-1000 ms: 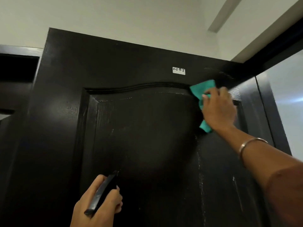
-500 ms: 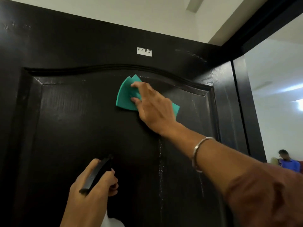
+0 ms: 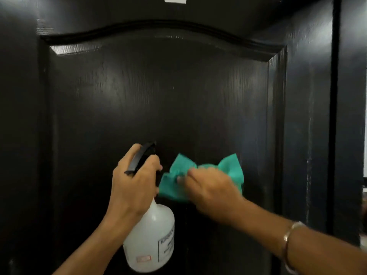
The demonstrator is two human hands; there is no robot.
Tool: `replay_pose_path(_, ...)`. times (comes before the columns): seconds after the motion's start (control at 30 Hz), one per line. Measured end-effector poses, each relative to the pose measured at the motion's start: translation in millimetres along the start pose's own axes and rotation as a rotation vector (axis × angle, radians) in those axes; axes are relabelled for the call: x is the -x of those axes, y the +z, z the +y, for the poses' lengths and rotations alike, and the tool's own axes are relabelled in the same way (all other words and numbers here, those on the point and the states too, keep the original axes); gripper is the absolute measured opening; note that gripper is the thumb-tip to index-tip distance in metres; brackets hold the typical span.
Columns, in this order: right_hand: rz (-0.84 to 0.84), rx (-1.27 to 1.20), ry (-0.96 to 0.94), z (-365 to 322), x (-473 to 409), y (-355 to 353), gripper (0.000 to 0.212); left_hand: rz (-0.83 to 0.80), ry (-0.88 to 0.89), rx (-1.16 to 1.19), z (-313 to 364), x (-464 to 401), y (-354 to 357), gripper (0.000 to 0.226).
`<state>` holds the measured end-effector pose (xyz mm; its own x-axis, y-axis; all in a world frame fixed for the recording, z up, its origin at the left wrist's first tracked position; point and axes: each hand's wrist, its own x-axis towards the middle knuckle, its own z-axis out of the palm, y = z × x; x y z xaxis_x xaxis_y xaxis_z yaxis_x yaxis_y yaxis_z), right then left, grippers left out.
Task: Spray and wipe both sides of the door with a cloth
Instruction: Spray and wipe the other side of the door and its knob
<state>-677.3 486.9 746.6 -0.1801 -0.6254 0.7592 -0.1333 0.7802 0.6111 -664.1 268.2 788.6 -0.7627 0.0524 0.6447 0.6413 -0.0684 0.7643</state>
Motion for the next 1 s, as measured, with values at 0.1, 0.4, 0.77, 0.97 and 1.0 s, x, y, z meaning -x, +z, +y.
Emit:
replay_pose_path(0.1,-0.273,-0.065,-0.337,-18.0,53.2,-2.6,0.016,0.006,-0.032,-0.034,-2.0,9.1,-3.7,0.011)
replay_pose_path(0.4,0.127,0.285,0.211,135.9,-119.1,-58.4,0.023,0.005,-0.057,0.013,-7.0,19.9,-6.4,0.009)
replay_pose_path(0.77,-0.201,-0.022,-0.24,-27.0,5.1,1.3,0.016,-0.052,-0.084,0.015,-18.0,24.7,-18.5,0.006)
replay_pose_path(0.97,-0.051,0.276,0.167,90.6,-14.1,-63.9,0.018,-0.12,-0.136,0.078,2.9,14.7,-11.5,0.013)
replay_pose_path(1.0,-0.049,0.297,0.24,98.7,-11.0,-71.0,0.017,-0.135,-0.108,0.088,10.8,13.2,-7.4,0.013)
